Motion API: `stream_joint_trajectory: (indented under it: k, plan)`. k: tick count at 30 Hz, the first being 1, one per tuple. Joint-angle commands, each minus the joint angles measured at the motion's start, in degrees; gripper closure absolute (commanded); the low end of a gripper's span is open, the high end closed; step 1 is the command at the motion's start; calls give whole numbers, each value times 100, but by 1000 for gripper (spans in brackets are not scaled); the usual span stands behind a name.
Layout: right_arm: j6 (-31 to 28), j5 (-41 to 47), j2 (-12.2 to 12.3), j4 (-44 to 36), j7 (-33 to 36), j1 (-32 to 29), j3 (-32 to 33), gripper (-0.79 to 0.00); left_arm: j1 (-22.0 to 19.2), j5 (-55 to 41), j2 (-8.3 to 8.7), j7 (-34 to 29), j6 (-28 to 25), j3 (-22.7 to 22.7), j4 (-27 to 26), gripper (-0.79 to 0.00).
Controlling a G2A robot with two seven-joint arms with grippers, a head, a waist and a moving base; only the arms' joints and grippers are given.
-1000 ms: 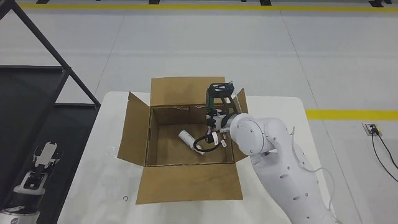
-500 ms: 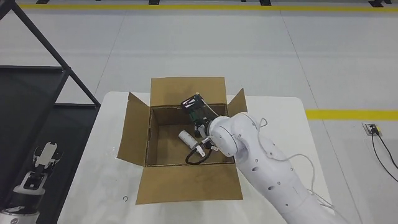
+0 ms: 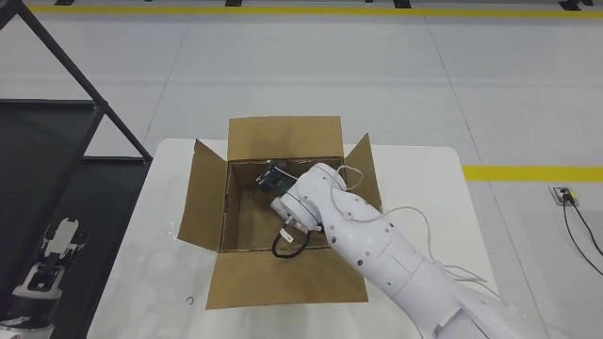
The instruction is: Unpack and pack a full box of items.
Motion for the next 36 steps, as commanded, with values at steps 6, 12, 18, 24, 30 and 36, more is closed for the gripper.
stream_joint_trajectory:
  k: [6, 12, 18, 24, 30, 36]
  plan:
    - [28, 205, -478, 1111, -53, 310, -356, 0, 22, 1, -4, -16, -22, -19, -8, -785]
    - [-34, 348, -803, 1855, -190, 506, -474, -18, 47, 6, -8, -23, -18, -38, -23, -785]
    - [-87, 441, -1030, 2415, -371, 661, -481, -52, 70, 33, -11, -43, -28, -48, -62, -785]
    - [-141, 497, -1185, 2801, -501, 763, -454, -145, 60, 55, -14, -43, -17, -23, -77, -785]
    - [-148, 500, -1287, 3012, -592, 856, -422, -182, 47, 72, -17, -37, 2, -5, -84, -785]
    - [-157, 508, -1343, 3052, -791, 961, -345, -209, 35, 78, -21, -24, 9, 21, -88, -785]
